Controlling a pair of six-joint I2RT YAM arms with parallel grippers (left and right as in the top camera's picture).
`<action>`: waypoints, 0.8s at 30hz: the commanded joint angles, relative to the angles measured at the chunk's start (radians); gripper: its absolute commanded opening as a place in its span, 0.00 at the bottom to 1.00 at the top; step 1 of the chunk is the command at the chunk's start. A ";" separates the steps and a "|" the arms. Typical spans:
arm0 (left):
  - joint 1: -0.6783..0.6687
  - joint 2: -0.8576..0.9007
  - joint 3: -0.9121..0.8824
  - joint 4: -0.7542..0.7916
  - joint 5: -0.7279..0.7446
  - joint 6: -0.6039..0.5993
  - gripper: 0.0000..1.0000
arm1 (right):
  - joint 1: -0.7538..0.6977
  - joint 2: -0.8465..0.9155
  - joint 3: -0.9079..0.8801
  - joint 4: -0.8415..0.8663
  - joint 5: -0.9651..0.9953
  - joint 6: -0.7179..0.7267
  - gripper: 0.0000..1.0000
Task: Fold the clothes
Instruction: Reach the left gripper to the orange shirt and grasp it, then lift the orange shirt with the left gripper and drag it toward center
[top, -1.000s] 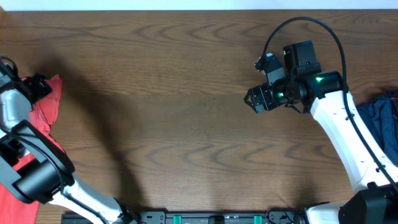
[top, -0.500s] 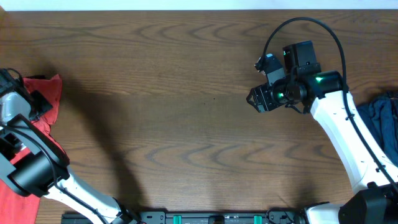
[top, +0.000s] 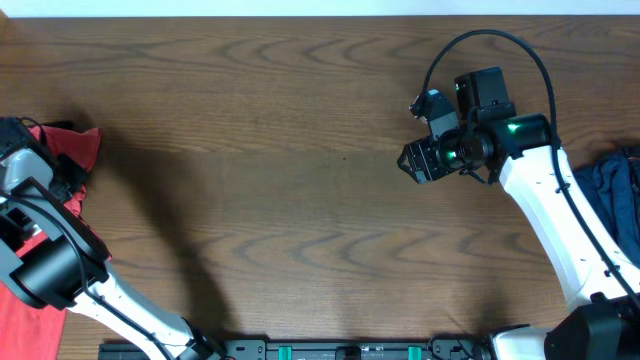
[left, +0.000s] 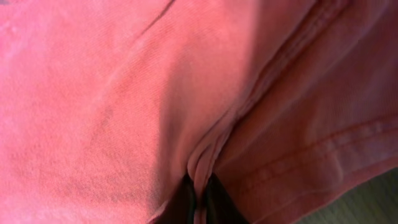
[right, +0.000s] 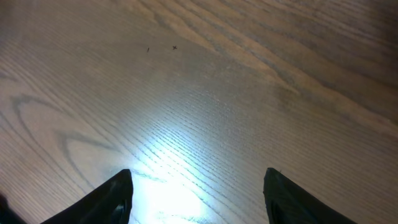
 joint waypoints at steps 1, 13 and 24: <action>0.002 0.041 -0.014 -0.047 0.137 -0.078 0.06 | -0.009 -0.001 0.014 0.002 -0.011 0.006 0.63; -0.238 -0.203 -0.004 -0.055 0.402 -0.117 0.06 | -0.023 -0.001 0.014 0.064 -0.011 0.034 0.38; -0.644 -0.355 0.053 0.116 0.274 -0.111 0.06 | -0.121 -0.001 0.014 0.130 -0.104 0.156 0.22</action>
